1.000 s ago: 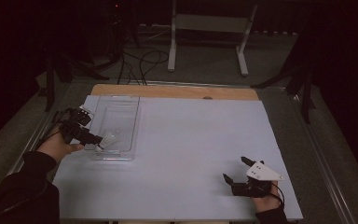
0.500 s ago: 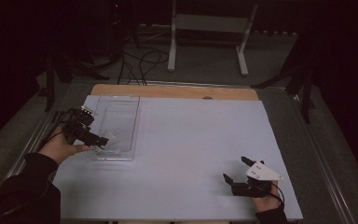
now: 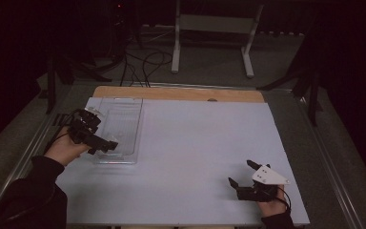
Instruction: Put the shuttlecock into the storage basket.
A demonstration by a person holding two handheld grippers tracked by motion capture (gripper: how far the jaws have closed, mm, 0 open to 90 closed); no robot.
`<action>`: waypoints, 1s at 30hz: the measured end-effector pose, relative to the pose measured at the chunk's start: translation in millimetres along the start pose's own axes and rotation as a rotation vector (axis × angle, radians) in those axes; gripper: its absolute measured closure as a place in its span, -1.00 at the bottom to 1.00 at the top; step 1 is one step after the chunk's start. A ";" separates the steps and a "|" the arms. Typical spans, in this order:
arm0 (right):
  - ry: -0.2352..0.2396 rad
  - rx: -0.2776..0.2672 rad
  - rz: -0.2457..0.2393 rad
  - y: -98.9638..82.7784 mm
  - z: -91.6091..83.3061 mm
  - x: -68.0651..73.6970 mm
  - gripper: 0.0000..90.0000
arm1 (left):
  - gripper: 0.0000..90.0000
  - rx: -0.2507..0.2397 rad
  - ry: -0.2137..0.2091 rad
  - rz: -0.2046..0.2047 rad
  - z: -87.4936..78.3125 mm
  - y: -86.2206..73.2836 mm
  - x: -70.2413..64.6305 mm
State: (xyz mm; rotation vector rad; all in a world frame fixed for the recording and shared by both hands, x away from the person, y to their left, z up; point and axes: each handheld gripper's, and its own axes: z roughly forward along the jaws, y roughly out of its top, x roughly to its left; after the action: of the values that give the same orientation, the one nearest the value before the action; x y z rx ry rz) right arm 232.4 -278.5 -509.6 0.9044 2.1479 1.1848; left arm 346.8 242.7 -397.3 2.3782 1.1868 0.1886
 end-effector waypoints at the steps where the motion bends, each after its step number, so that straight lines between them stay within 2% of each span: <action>1: 0.000 0.000 0.001 -0.1 0.2 0.0 -0.80 | -0.99 -0.008 -0.001 0.003 -0.4 0.8 -1.3; 5: 0.002 0.000 -0.001 0.0 0.3 0.1 -0.80 | -0.99 -0.033 -0.024 0.018 -1.7 5.4 -7.1; 8: 0.004 0.002 0.001 -0.3 0.9 0.2 -0.80 | -0.99 -0.053 -0.076 0.059 -1.6 10.2 -13.3; 10: 0.004 0.001 0.001 -0.2 0.9 0.3 -0.80 | -0.99 -0.063 -0.087 0.087 -0.6 12.7 -18.2; 13: 0.003 0.000 0.001 -0.4 0.5 -0.1 -0.80 | -0.99 -0.067 -0.101 0.104 1.1 16.3 -23.0; 20: 0.004 -0.001 0.000 -0.3 0.4 0.0 -0.80 | -0.99 -0.076 -0.114 0.121 5.4 23.3 -32.5; 22: 0.003 -0.001 0.000 -0.4 0.4 -0.1 -0.80 | -0.99 -0.082 -0.104 0.126 5.9 24.6 -34.8; 26: 0.003 -0.001 0.002 -0.4 0.3 -0.1 -0.80 | -0.99 -0.125 -0.116 0.118 5.3 27.0 -38.0; 29: 0.003 0.000 0.000 -0.3 0.5 -0.1 -0.80 | -0.99 -0.138 -0.117 0.130 6.2 28.7 -41.1; 30: 0.003 0.000 0.000 -0.3 0.4 -0.1 -0.80 | -0.99 -0.146 -0.135 0.135 6.7 29.3 -42.5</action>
State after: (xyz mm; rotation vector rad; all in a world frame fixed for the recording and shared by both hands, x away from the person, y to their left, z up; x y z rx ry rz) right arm 232.6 -278.4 -510.0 0.9026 2.1501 1.1873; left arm 343.8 192.1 -385.8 2.3037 0.9201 0.1497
